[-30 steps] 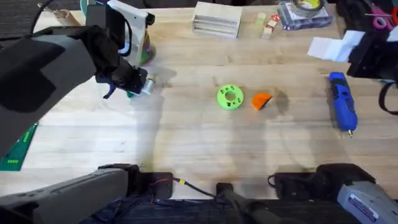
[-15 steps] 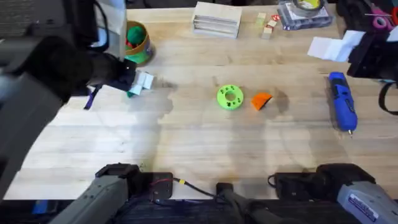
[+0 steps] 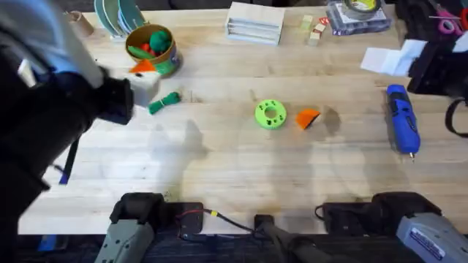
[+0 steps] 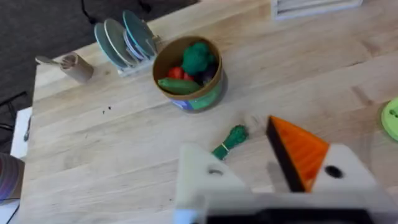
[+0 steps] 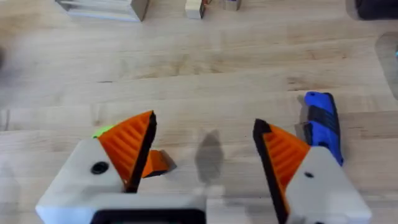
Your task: Pick up the gripper from the table and insert it into the empty holder that is missing its gripper. Then pick up a screw, insert it into the mounting hole, and use the screwdriver to tighten it. Finally, clean up the table by picking up the vegetable and placing it into the bucket.
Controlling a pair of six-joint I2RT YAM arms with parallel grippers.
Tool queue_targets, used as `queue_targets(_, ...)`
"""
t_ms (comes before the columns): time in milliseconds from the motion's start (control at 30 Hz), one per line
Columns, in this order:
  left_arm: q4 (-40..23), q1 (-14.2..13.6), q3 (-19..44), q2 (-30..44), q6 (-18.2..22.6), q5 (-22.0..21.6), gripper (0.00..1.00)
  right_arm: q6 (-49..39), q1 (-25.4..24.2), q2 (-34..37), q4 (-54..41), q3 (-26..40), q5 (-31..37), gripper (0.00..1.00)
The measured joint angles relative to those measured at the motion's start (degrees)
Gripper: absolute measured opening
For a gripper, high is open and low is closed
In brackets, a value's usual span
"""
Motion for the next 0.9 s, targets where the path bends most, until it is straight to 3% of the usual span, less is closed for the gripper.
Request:
queue_targets(67, 0.01, 0.0, 0.0, -2.13, -0.16, 0.12, 0.896, 0.0, 0.0, 0.01, -0.15, 0.0, 0.01, 0.992)
queue_targets(133, -0.01, 0.0, 0.0, -3.62, -0.46, 0.19, 0.985, 0.0, 0.0, 0.0, -0.17, 0.0, 0.0, 0.992)
queue_targets(433, 7.53, 0.0, 0.02, -6.7, -0.48, 8.75, 0.993, 0.0, 0.0, 0.01, -0.2, 0.0, -0.01, 0.992)
queue_targets(667, 7.53, 0.0, 0.02, -6.7, -0.48, 16.18, 0.993, 0.0, 0.0, 0.01, -0.22, 0.0, -0.01, 0.992)
queue_targets(900, 7.6, 0.0, 0.02, -6.7, -0.48, 18.57, 0.993, 0.0, 0.0, 0.01, -0.24, 0.0, -0.01, 0.992)
